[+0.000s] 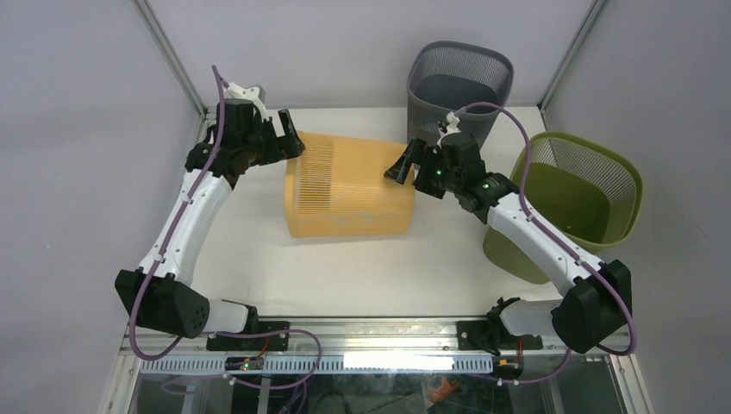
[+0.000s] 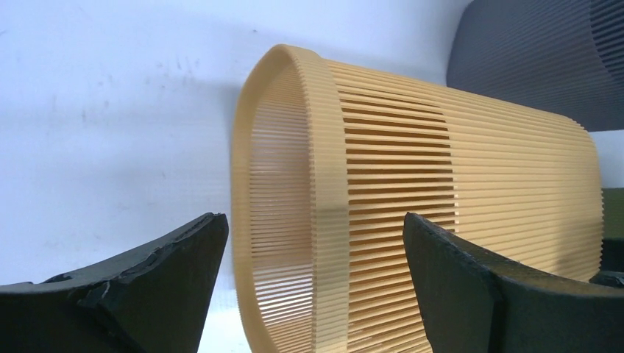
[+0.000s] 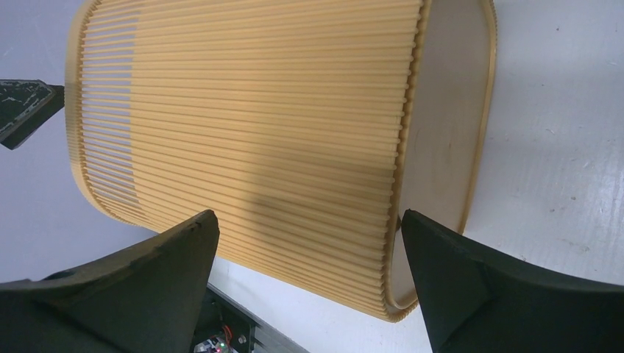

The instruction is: Turn the large container upside down

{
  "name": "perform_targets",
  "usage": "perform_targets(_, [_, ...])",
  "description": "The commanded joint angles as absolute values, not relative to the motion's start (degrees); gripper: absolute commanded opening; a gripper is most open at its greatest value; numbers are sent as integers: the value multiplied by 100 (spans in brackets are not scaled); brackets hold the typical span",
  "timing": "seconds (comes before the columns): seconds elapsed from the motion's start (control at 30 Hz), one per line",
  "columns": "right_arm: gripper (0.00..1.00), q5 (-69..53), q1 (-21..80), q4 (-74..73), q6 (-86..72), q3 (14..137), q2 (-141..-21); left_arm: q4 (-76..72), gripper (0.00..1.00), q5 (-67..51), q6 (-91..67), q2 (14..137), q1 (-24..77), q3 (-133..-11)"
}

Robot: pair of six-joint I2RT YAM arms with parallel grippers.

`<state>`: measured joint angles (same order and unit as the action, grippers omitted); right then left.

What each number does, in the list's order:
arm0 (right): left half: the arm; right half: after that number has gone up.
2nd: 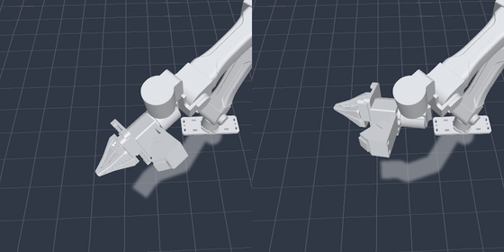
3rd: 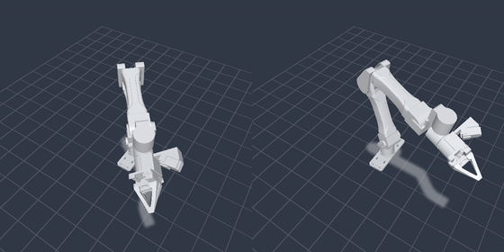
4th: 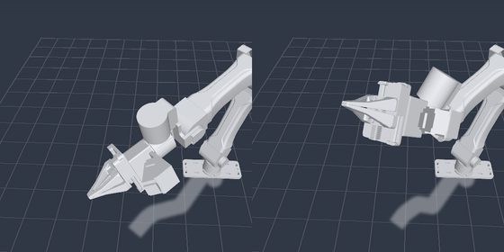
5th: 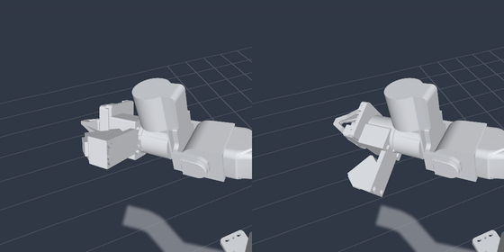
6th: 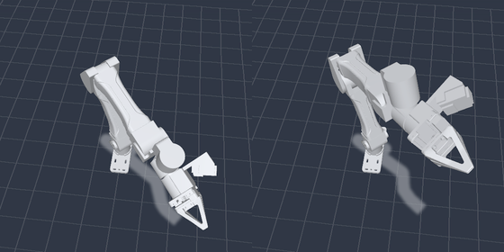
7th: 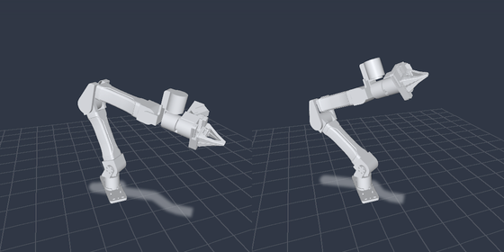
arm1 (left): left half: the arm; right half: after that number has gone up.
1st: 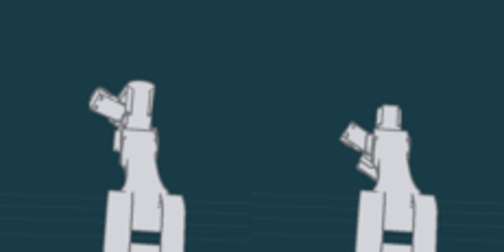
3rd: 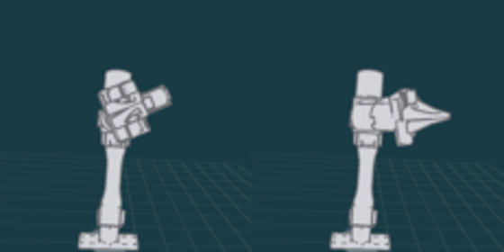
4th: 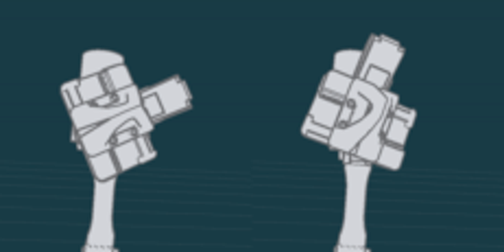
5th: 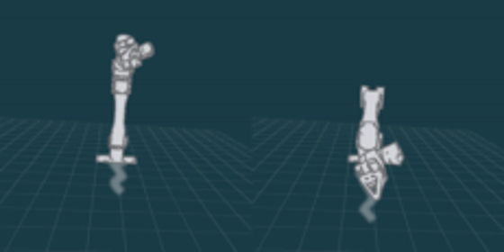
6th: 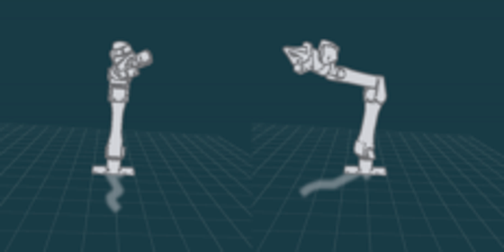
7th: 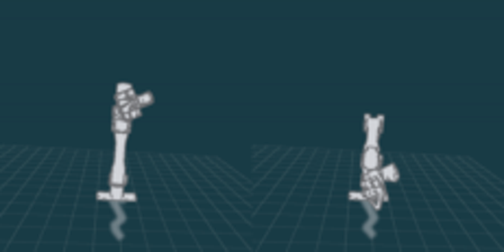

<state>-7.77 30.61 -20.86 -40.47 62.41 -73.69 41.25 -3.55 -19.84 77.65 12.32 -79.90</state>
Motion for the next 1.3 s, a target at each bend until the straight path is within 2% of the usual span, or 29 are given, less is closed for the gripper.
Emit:
perform_targets(0.0, [99,-867,3009,-1722,-4092,6323,-7380,4266,89,227,-1735,7497,1246,-8268])
perform_targets(0.13, [99,-952,2997,-1674,-4089,6407,-7417,4359,80,374,-1636,7401,1235,-8088])
perform_targets(0.53, [96,-1670,3007,-1618,-4019,7127,-7263,4357,79,562,-1673,7458,1183,-7718])
perform_targets(0.83, [95,-2585,3169,-546,-4167,7464,-7039,4308,80,451,-1656,7470,1179,-7587])
perform_targets(0.9, [95,-2363,3190,-735,-4100,7516,-7036,4307,80,464,-1671,7459,1186,-7607])
perform_targets(1.03, [95,-1156,3125,-1776,-4028,7505,-7046,4244,80,457,-1665,7347,1183,-7640])
perform_targets(1.13, [95,-931,3030,-2192,-4080,7404,-7132,4217,73,491,-1635,7275,1184,-7672])
perform_targets(1.27, [94,-877,2959,-2288,-4305,7060,-7228,4184,56,476,-1634,7242,1180,-7671])
